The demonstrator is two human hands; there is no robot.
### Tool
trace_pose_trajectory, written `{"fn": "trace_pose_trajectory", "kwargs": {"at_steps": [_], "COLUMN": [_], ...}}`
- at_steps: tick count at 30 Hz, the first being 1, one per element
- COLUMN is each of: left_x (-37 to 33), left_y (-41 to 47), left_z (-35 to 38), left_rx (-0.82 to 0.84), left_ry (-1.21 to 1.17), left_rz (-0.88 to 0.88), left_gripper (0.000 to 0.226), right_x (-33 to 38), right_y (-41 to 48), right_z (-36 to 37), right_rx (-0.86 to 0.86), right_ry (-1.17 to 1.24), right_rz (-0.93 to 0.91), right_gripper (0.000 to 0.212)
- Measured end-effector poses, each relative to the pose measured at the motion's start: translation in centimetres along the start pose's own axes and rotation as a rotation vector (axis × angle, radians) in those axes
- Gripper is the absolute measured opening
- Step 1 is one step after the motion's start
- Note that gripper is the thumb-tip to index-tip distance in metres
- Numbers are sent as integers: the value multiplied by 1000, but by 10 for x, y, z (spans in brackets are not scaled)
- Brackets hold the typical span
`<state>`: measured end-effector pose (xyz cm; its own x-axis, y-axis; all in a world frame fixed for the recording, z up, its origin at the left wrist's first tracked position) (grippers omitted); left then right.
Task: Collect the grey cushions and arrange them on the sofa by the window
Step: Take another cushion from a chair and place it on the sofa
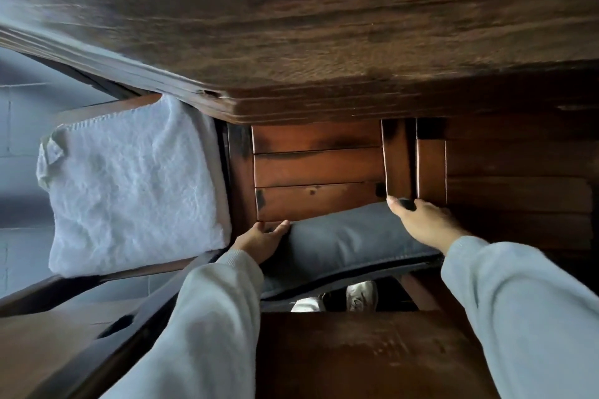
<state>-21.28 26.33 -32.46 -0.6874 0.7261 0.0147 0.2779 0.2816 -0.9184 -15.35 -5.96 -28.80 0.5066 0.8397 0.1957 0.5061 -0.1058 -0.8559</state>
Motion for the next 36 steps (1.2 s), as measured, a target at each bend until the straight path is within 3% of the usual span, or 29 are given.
{"fn": "trace_pose_trajectory", "kwargs": {"at_steps": [3,8,11,17,23,29,32,34,36], "left_x": [2,-7,-13,-14,-1,22,42,66,85], "left_y": [-2,-18,-27,-61,-139,-264,-344,-415,-455], "left_z": [-5,-26,-46,-67,-98,-133,-142,-134,-127], "left_rx": [-67,-173,-249,-305,-398,-556,-600,-637,-699], "left_ry": [-162,-588,-802,-1026,-1158,-1362,-1468,-1564,-1582], "left_rz": [-25,-19,36,44,106,373,548,682,727], "left_gripper": [43,81,93,64,62,71,85,80,74], "right_x": [-6,-9,-10,8,28,40,41,33,26], "right_y": [2,-12,-28,-65,-121,-220,-289,-354,-392], "right_z": [-1,-24,-38,-55,-73,-106,-131,-152,-160], "right_rx": [-56,-123,-254,-494,-593,-660,-653,-611,-601], "right_ry": [32,275,374,802,897,852,937,998,946], "right_rz": [6,22,-12,-110,-234,-455,-665,-870,-983], "right_gripper": [85,102,73,76,63,57,54,66,60]}}
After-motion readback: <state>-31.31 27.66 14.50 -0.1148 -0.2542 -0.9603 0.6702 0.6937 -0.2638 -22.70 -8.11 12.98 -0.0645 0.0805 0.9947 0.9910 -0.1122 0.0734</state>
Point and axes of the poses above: each hand's wrist, its own y-axis towards the middle knuckle, its own z-axis out of the palm, x = y × z, the point moved 3 cm from there along y, towards the middle knuckle, and after that the axes turned 10 degrees about -z, right-handed, at the moved point
